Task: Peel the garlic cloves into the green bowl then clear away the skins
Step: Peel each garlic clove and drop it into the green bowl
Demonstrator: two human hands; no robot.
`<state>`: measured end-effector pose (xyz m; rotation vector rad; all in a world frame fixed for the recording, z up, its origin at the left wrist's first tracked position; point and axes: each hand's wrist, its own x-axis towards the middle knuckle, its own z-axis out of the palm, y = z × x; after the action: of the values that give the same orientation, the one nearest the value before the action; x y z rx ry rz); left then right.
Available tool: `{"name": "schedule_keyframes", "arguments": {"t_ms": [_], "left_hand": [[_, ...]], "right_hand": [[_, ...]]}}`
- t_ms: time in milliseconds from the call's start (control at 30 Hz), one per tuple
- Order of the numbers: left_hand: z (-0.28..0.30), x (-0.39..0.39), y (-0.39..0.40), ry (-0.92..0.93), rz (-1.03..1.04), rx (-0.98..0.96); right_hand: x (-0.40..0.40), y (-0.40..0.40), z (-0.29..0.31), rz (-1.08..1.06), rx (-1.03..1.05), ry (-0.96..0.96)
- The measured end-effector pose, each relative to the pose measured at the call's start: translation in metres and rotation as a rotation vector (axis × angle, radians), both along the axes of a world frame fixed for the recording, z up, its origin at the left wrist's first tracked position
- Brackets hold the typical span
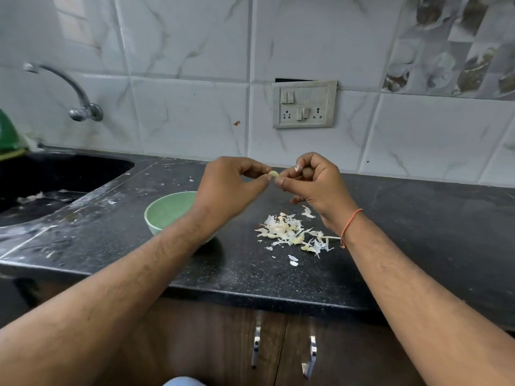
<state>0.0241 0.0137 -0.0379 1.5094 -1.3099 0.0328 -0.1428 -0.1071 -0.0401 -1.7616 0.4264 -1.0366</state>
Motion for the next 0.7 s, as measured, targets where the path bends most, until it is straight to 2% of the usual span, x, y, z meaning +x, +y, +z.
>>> {"name": "schedule_keyframes", "arguments": {"t_ms": [233,400,533,700], "left_hand": [[0.004,0.069,0.066,-0.281,0.156,0.254],[-0.008,0.096,0.085,-0.343,0.22,0.328],[-0.012,0.101,0.083,-0.352,0.227,0.367],[-0.008,0.075,0.063,-0.388,0.195,0.306]], "right_hand": [[0.072,0.036,-0.013,0.133,-0.033,0.133],[0.103,0.045,-0.028,0.19,-0.094,0.253],[0.094,0.039,-0.031,0.143,-0.117,0.282],[0.046,0.019,-0.036,0.049,-0.09,0.249]]}}
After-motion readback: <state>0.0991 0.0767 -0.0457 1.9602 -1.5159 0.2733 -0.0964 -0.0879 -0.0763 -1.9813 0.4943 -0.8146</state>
